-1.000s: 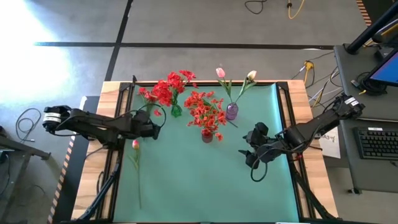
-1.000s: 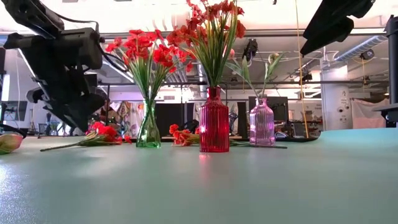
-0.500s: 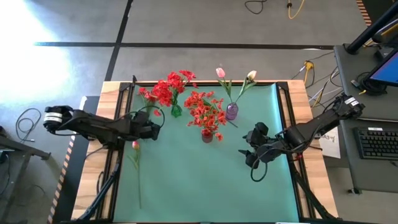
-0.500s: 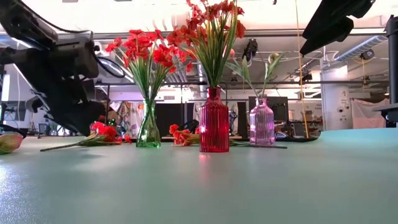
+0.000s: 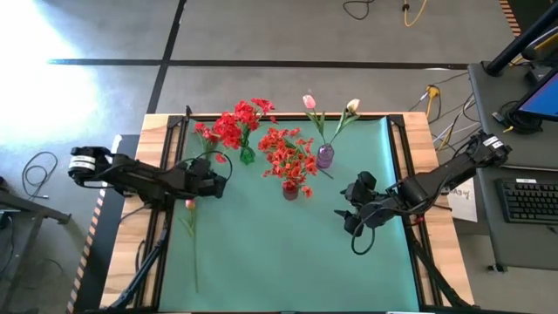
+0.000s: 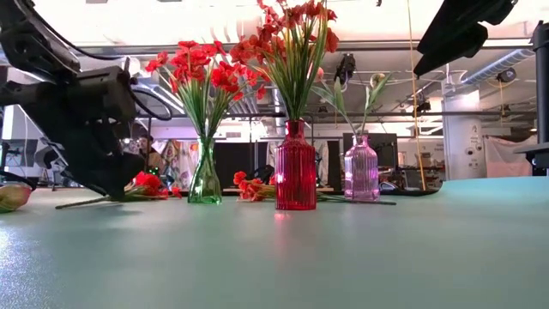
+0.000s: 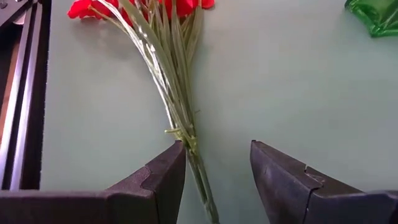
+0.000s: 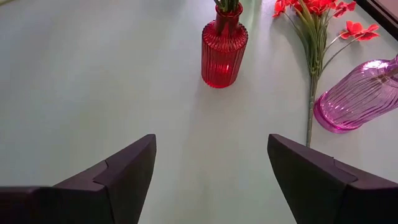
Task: Sort flowers into vase by color
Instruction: Put the red flowers into the green vase
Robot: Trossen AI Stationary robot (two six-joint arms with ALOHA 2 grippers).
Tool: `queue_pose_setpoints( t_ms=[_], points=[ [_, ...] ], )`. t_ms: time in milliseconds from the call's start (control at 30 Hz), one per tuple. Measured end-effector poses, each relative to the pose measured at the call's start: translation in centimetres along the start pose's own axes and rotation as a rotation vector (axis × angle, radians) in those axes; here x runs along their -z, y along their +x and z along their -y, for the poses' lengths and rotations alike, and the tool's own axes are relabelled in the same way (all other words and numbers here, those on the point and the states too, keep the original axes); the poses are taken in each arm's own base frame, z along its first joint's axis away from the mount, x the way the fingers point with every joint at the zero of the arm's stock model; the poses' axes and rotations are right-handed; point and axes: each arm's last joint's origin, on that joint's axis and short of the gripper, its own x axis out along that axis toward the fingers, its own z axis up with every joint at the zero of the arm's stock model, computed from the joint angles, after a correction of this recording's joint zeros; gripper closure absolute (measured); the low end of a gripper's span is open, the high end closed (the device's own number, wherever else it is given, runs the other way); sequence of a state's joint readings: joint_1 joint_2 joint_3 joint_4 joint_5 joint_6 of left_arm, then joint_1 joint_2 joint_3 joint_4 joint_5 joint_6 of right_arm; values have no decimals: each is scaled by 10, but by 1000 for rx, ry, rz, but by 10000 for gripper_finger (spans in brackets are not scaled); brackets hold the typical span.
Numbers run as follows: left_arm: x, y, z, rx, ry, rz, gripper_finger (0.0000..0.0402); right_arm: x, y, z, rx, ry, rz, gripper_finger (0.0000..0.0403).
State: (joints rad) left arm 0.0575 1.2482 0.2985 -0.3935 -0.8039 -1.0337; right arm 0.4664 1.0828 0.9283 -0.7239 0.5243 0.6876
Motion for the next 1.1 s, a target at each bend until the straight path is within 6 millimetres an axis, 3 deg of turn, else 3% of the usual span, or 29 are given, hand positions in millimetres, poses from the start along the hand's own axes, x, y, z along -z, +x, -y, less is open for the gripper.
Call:
queue_pose_setpoints(
  t_ms=[367, 800, 1100],
  points=[
    [6, 11, 6, -41, -18, -11, 254, 0, 0, 0, 1, -2, -1, 110],
    [9, 14, 5, -75, -78, -11, 395, 0, 0, 0, 2, -3, -3, 110],
    [6, 11, 4, -50, -166, -7, 401, 0, 0, 0, 2, -3, -3, 110]
  ],
)
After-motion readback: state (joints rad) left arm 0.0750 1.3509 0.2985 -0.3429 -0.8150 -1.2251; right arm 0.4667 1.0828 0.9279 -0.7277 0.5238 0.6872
